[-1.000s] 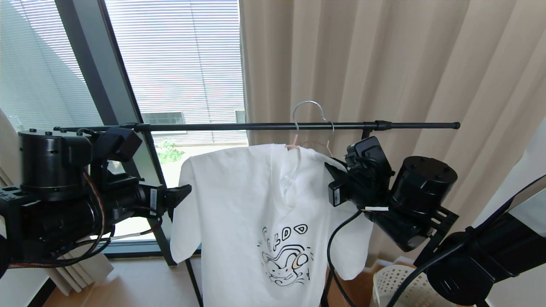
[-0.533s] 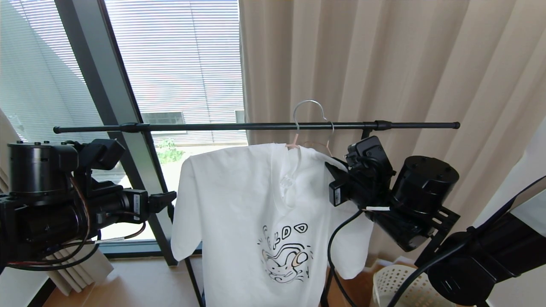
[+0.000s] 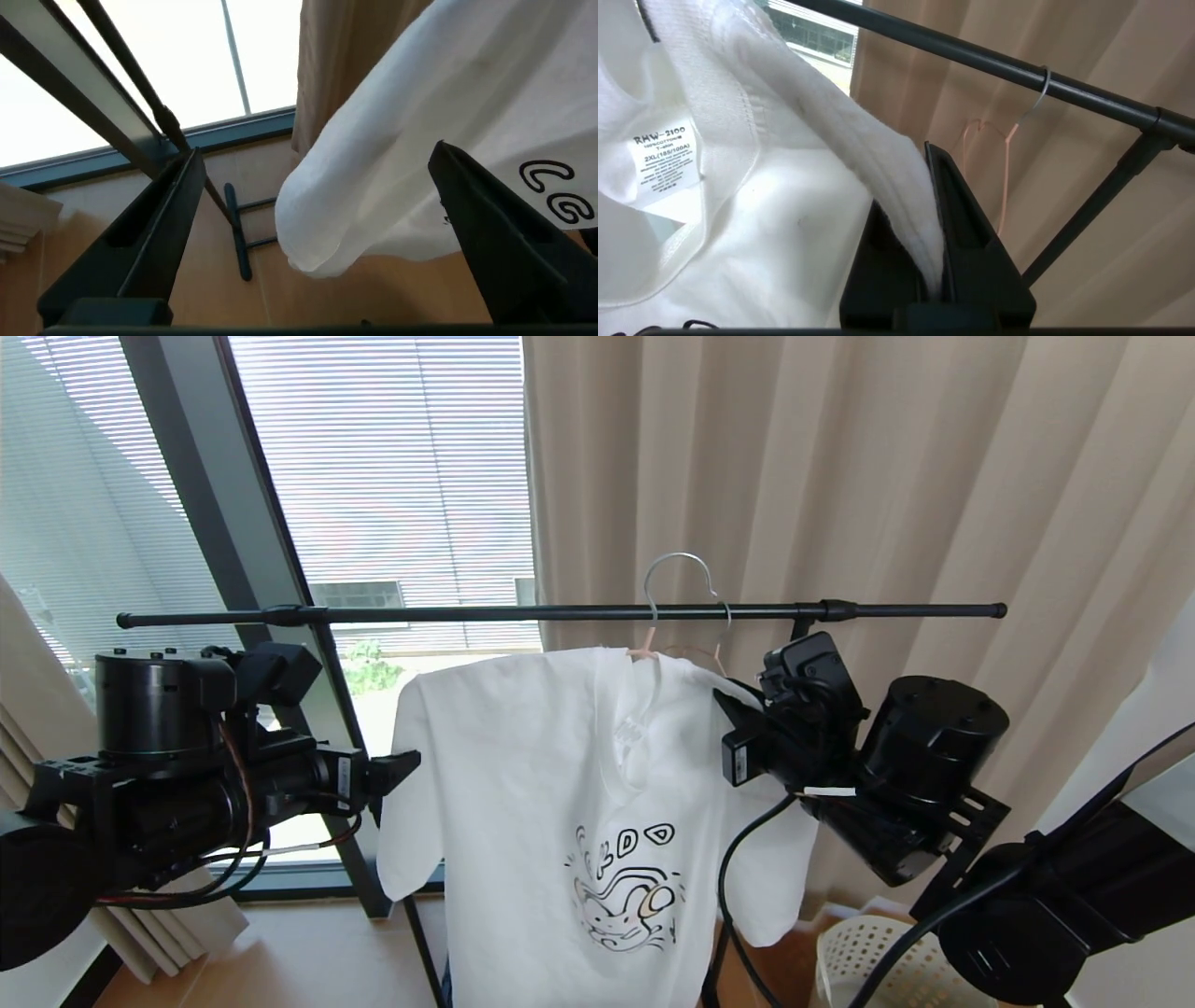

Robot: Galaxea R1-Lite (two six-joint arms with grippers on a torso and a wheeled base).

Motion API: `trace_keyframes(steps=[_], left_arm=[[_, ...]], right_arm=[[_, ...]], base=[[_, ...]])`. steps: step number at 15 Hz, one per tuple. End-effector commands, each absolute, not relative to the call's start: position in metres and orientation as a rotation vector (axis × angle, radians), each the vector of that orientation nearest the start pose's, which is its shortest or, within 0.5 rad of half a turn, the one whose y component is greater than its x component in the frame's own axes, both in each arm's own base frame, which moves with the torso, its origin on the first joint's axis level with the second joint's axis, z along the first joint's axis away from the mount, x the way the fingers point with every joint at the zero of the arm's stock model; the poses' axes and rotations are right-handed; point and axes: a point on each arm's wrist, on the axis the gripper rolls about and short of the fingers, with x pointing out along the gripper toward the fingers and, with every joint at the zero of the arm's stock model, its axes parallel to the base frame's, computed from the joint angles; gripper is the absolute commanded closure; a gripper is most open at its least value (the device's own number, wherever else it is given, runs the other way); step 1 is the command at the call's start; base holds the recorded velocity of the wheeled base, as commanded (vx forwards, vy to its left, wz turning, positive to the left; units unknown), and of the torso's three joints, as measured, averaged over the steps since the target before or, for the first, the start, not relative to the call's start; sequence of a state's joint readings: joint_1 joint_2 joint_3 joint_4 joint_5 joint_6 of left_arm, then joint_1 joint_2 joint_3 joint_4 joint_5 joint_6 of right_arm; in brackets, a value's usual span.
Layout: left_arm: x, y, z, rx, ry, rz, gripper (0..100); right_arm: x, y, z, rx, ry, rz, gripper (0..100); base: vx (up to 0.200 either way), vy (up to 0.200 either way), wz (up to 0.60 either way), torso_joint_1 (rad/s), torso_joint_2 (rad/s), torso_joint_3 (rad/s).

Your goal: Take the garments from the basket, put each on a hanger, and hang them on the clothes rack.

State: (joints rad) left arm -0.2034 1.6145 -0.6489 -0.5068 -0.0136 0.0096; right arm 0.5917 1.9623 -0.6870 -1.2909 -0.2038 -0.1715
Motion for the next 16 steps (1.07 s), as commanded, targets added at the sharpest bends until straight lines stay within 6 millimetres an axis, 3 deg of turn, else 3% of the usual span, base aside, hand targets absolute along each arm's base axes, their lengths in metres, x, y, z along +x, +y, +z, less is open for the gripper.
trace_keyframes(steps=[1,3,4,16], left_arm=[[0.269,-0.06,0.147,0.058,0.475,-0.229,0],[0.272,-0.063,0.146,0.061,0.479,-0.234,0],[0.272,-0.063,0.146,0.061,0.479,-0.235,100],[0.269,-0.052,0.144,0.053,0.489,-0.178,100]], right_arm=[[0.284,0.186,0.135,-0.162,-0.05,0.386,100],[0.284,0.186,0.136,-0.161,-0.053,0.387,100],[0.284,0.185,0.136,-0.161,-0.053,0.385,100],[0.284,0.186,0.135,-0.162,-0.052,0.385,100]], base=[[0.0,0.0,0.0,0.0,0.0,0.0],[0.0,0.0,0.0,0.0,0.0,0.0],[0.0,0.0,0.0,0.0,0.0,0.0],[0.0,0.0,0.0,0.0,0.0,0.0]])
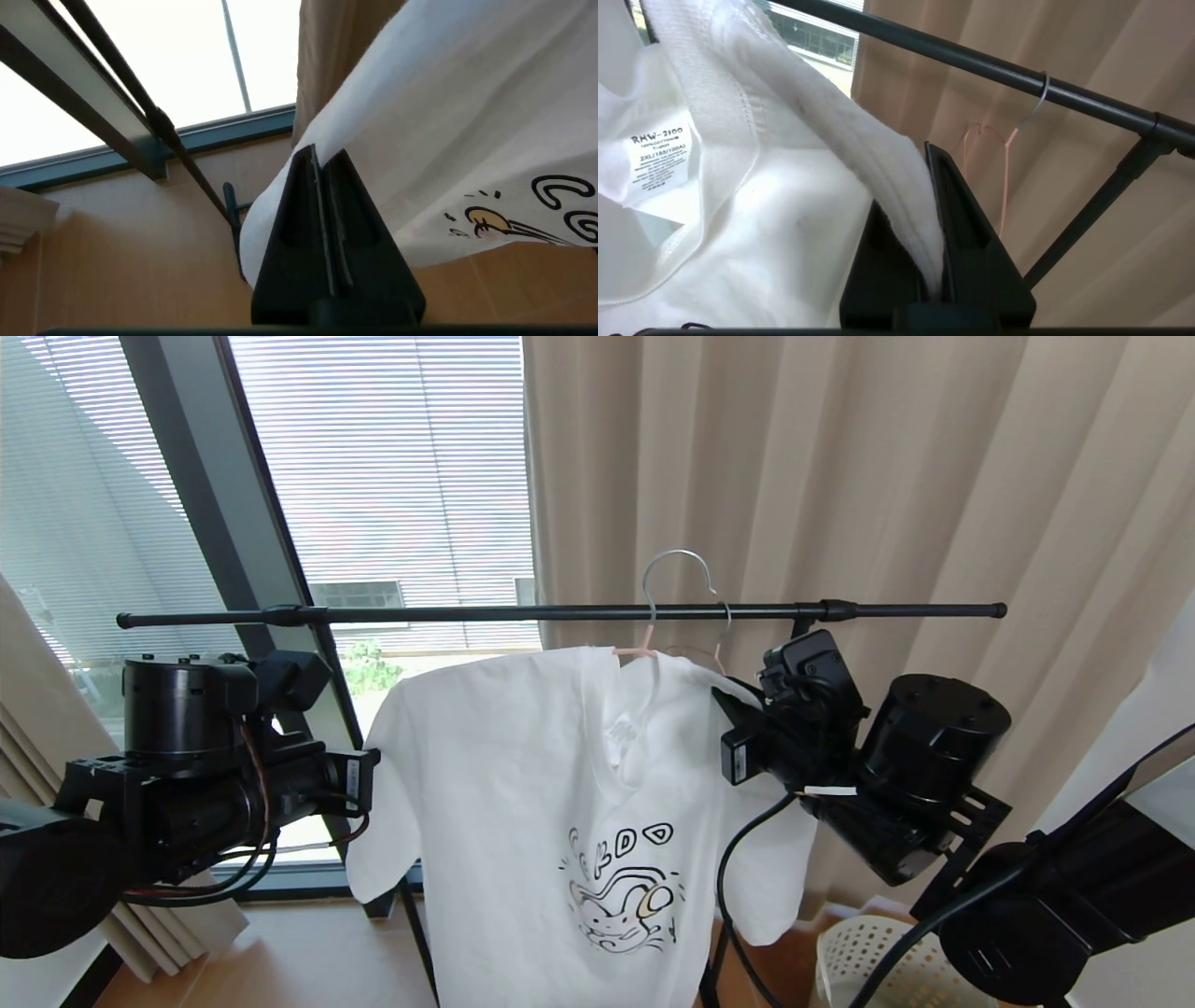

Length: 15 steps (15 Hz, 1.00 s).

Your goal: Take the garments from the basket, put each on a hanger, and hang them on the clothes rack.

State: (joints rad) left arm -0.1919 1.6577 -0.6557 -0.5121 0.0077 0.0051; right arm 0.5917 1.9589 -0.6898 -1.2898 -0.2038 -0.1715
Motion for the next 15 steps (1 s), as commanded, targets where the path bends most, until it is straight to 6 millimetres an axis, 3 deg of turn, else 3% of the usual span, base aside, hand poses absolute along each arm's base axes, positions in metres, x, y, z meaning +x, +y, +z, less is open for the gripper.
trace_keyframes(steps=[1,15], left_arm=[[0.269,-0.049,0.144,0.051,0.489,-0.162,100],[0.262,-0.031,0.137,0.033,0.519,-0.103,100]], right_arm=[[0.284,0.186,0.135,-0.162,-0.052,0.385,100],[0.286,0.184,0.137,-0.16,-0.057,0.379,100]], base=[[0.0,0.0,0.0,0.0,0.0,0.0],[0.0,0.0,0.0,0.0,0.0,0.0]])
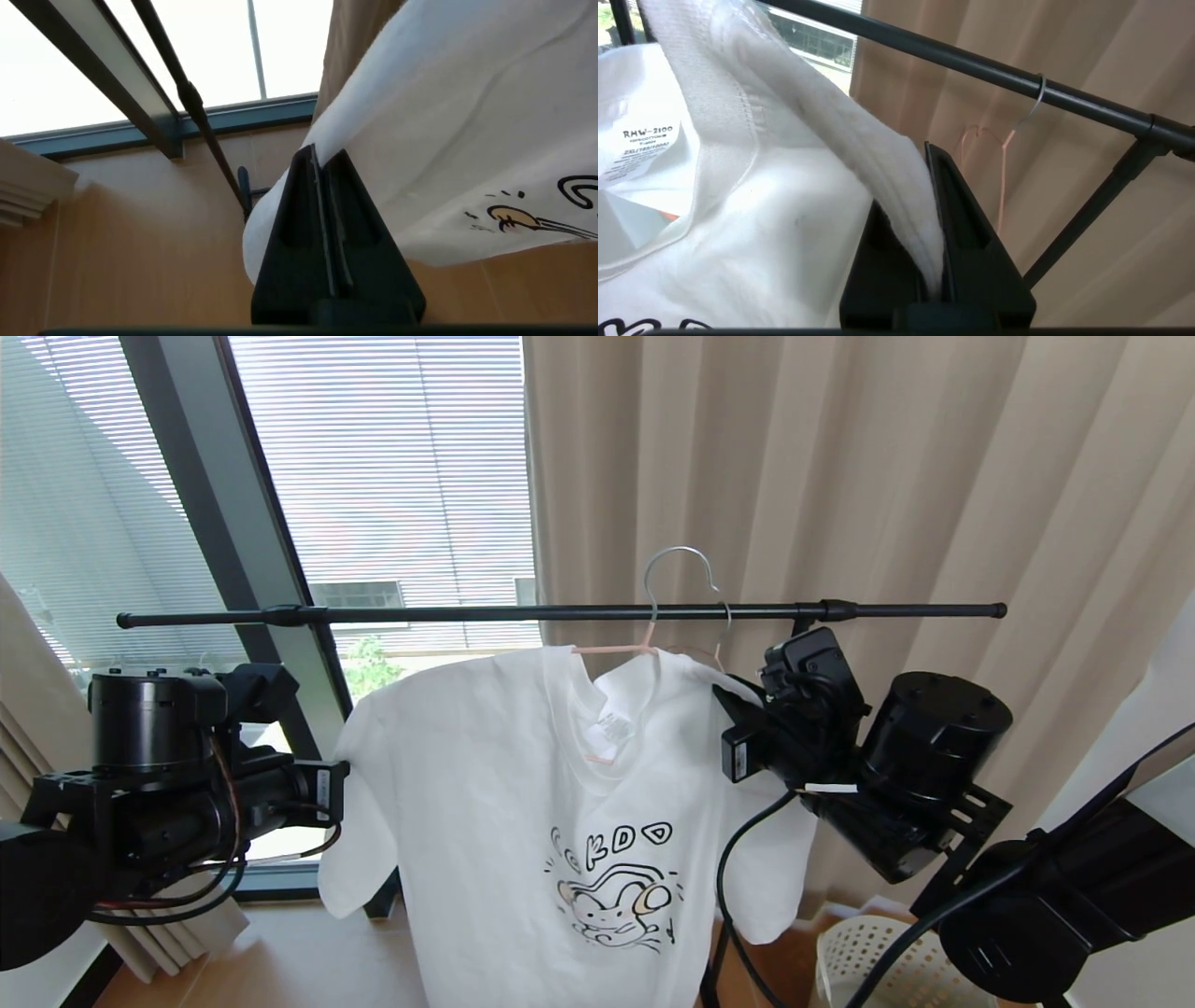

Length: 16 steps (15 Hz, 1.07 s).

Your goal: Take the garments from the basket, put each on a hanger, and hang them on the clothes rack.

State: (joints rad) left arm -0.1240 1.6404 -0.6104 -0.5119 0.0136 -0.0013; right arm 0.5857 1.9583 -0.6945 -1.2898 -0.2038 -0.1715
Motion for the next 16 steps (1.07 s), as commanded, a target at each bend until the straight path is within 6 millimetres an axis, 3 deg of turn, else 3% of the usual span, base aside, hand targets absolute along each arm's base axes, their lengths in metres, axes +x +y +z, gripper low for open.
trace_keyframes(steps=[1,15,16], left_arm=[[0.262,-0.031,0.137,0.033,0.519,-0.103,100],[0.258,-0.047,0.145,0.054,0.487,-0.164,100],[0.258,-0.047,0.145,0.054,0.489,-0.164,0]], right_arm=[[0.286,0.184,0.136,-0.16,-0.056,0.379,100],[0.285,0.184,0.136,-0.161,-0.054,0.381,100],[0.285,0.184,0.136,-0.161,-0.054,0.381,100]], base=[[0.0,0.0,0.0,0.0,0.0,0.0],[0.0,0.0,0.0,0.0,0.0,0.0],[0.0,0.0,0.0,0.0,0.0,0.0]])
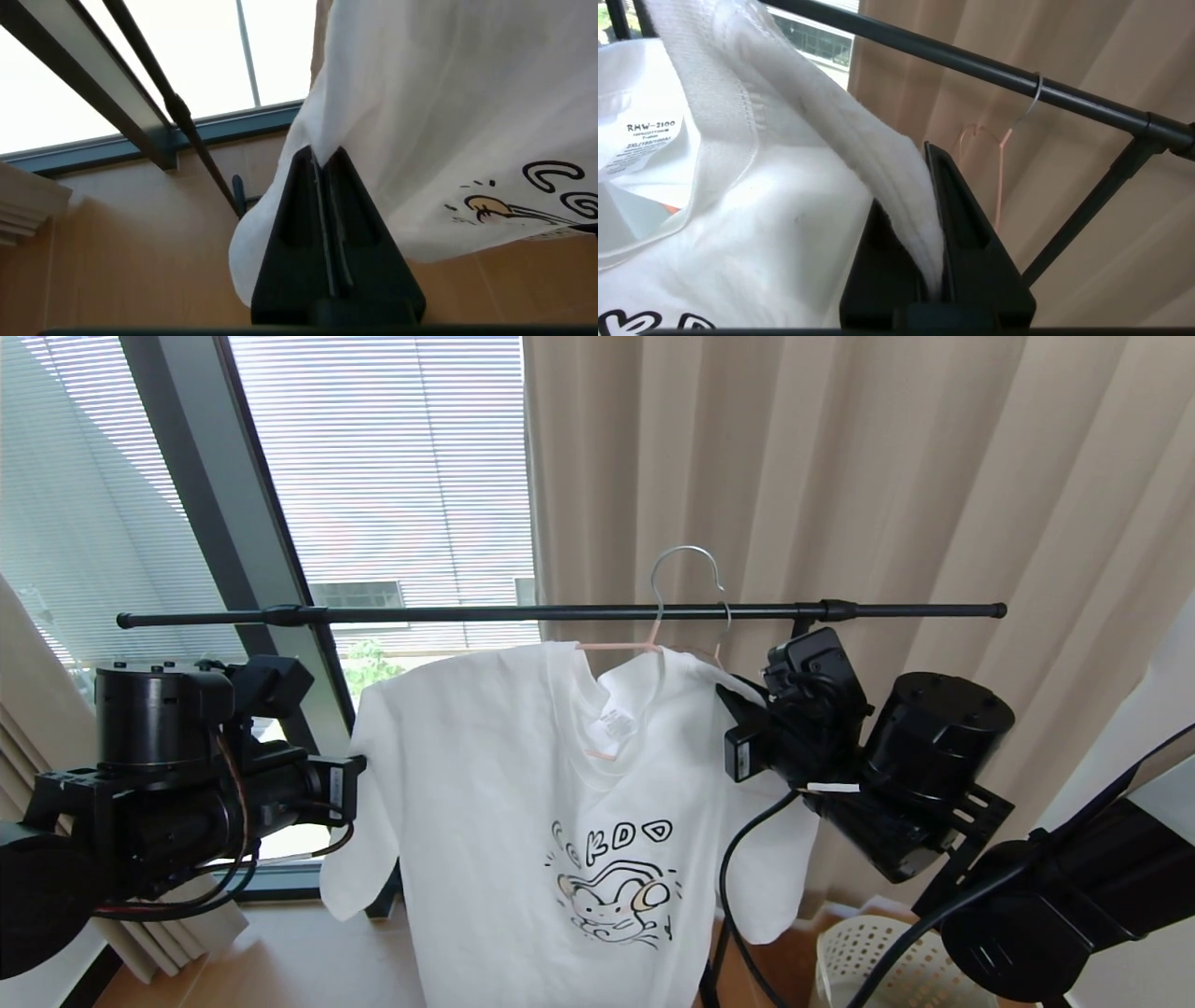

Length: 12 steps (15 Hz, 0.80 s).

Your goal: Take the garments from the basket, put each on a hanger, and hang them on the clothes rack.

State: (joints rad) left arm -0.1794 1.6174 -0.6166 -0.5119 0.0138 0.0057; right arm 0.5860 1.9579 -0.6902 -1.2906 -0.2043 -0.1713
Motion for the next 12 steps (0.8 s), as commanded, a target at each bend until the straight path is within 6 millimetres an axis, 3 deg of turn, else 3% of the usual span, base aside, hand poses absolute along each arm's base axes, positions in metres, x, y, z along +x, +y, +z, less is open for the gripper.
trace_keyframes(steps=[1,5,8,12], left_arm=[[0.258,-0.047,0.145,0.054,0.489,-0.167,0],[0.255,-0.049,0.144,0.061,0.488,-0.174,0],[0.243,-0.049,0.155,0.057,0.448,-0.186,0],[0.215,-0.052,0.187,0.103,0.33,-0.242,0]], right_arm=[[0.285,0.184,0.136,-0.161,-0.053,0.379,100],[0.285,0.184,0.136,-0.161,-0.054,0.379,100],[0.285,0.184,0.136,-0.161,-0.053,0.379,100],[0.283,0.182,0.133,-0.166,-0.042,0.383,100]], base=[[0.0,0.0,0.0,0.0,0.0,0.0],[0.0,0.0,0.0,0.0,0.0,0.0],[0.0,0.0,0.0,0.0,0.0,0.0],[0.0,0.0,0.0,0.0,0.0,0.0]])
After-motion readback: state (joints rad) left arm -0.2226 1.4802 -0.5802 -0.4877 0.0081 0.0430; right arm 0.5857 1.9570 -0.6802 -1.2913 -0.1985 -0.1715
